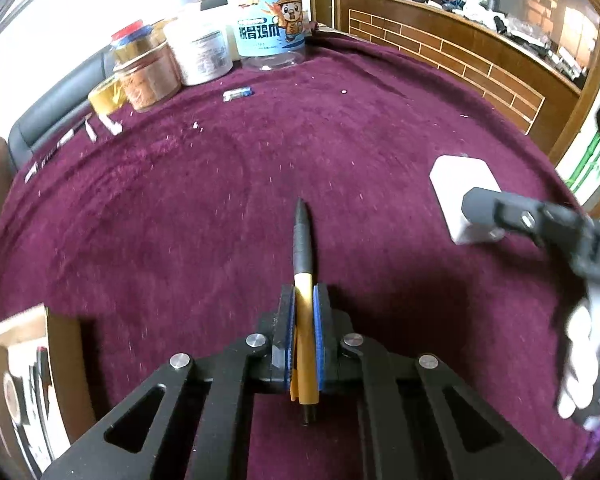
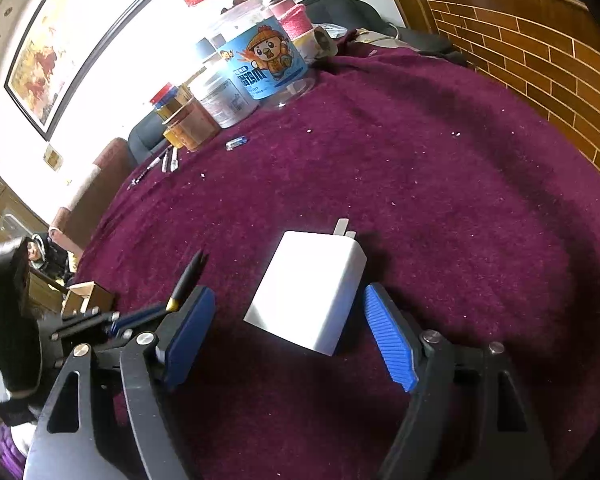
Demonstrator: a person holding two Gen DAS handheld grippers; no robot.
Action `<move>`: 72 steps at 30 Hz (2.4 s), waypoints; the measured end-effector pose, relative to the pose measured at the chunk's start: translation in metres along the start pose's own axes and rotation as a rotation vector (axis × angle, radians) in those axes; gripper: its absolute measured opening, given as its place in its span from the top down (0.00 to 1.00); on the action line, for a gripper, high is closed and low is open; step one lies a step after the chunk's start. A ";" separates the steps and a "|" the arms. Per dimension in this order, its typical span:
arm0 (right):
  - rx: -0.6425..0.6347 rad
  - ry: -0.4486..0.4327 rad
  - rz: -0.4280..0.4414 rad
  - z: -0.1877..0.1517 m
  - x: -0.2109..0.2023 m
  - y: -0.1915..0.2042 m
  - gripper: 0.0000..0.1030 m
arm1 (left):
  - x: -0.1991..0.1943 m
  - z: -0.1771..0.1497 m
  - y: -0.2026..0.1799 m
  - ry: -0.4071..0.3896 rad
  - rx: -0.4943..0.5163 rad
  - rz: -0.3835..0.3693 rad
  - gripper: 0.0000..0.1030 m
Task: Organize rigid objects
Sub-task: 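Grasp the yellow-black pen with the left tool while the right tool approaches the charger, then grasp the white charger block with the right tool while the left tool holds the pen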
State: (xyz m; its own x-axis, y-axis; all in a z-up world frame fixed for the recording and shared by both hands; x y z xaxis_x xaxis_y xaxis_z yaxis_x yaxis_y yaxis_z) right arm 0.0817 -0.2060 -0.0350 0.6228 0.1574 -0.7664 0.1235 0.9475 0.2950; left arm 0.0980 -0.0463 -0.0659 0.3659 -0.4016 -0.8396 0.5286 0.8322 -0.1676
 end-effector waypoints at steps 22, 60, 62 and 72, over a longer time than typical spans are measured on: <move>-0.073 0.014 -0.110 -0.005 0.000 0.008 0.22 | -0.103 -0.073 -0.036 -0.147 0.042 0.078 0.94; -0.174 0.129 -0.391 -0.022 -0.007 -0.003 0.55 | -0.135 -0.123 -0.007 -0.188 -0.071 0.034 0.94; -0.167 0.115 -0.377 -0.024 -0.015 -0.003 0.55 | -0.137 -0.125 -0.006 -0.195 -0.081 0.025 0.94; -0.159 0.082 -0.245 -0.047 -0.047 0.019 0.55 | -0.154 -0.139 0.006 -0.231 -0.175 -0.077 0.94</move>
State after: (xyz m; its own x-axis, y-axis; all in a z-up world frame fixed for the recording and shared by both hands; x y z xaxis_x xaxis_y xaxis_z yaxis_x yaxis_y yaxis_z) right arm 0.0187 -0.1821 -0.0198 0.5237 -0.0656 -0.8494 0.1362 0.9907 0.0075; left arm -0.0610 0.0737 -0.0094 0.5054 -0.5254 -0.6845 0.4284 0.8414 -0.3295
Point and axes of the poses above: each gripper's, at about its wrist camera, not at the fingertips, and x roughly the way its jaws point, y to its left, z to its top, the point moved 10 cm from there along x, roughly the way its jaws point, and after that the axes turned 14 degrees about -z, right-handed, at the moved point
